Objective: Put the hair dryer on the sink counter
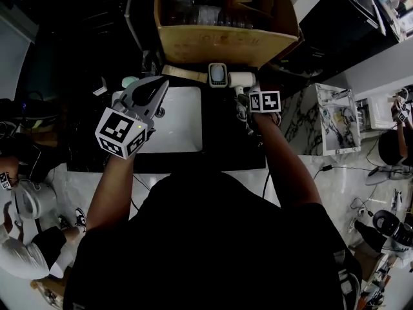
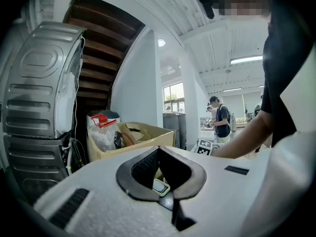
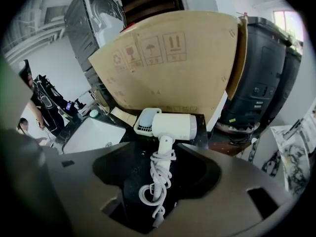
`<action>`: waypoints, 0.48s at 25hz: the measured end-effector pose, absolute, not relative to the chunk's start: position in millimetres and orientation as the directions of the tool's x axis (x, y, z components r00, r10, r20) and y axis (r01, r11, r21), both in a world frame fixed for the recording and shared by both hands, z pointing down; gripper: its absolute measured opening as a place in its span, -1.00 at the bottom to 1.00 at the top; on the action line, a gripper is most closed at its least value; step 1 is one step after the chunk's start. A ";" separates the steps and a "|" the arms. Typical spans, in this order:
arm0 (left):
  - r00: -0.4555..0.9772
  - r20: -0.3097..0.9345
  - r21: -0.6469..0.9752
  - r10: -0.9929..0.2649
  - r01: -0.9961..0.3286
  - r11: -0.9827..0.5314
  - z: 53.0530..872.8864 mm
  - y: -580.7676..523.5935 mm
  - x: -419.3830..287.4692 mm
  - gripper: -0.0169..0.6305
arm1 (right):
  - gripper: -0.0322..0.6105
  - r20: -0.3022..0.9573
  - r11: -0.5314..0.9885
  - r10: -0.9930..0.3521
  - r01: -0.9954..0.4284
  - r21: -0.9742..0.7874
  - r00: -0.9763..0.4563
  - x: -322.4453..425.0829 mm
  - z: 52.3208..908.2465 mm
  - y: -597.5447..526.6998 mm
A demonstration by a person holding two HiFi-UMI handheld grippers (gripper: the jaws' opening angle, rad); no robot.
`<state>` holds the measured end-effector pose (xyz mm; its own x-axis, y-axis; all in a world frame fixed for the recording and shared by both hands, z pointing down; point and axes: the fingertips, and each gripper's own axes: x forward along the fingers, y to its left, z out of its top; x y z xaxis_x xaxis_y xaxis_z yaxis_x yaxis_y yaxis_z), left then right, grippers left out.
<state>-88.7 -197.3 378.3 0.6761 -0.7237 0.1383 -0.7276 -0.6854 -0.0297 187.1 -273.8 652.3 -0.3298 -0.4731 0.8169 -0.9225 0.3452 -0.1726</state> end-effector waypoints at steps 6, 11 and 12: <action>0.668 0.129 -0.050 -0.733 -0.733 -0.678 364.4 -189.7 -86.3 -0.91 | -0.23 0.769 0.386 -0.546 -0.915 -0.120 -0.331 189.3 611.9 -278.1; 0.671 0.115 -0.067 -0.733 -0.731 -0.679 357.9 -182.5 -79.1 -0.90 | -0.42 0.706 0.390 -0.623 -0.916 -0.092 -0.336 195.7 577.2 -280.3; 0.673 0.113 -0.071 -0.731 -0.729 -0.681 356.9 -181.6 -77.5 -0.91 | -0.46 0.692 0.391 -0.638 -0.916 -0.088 -0.339 196.8 568.7 -280.9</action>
<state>-77.5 -181.6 356.9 0.6726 -0.7314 0.1128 -0.7288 -0.6811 -0.0708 196.8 -280.9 568.7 -0.3386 -0.6380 0.6916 -0.9163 0.3905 -0.0884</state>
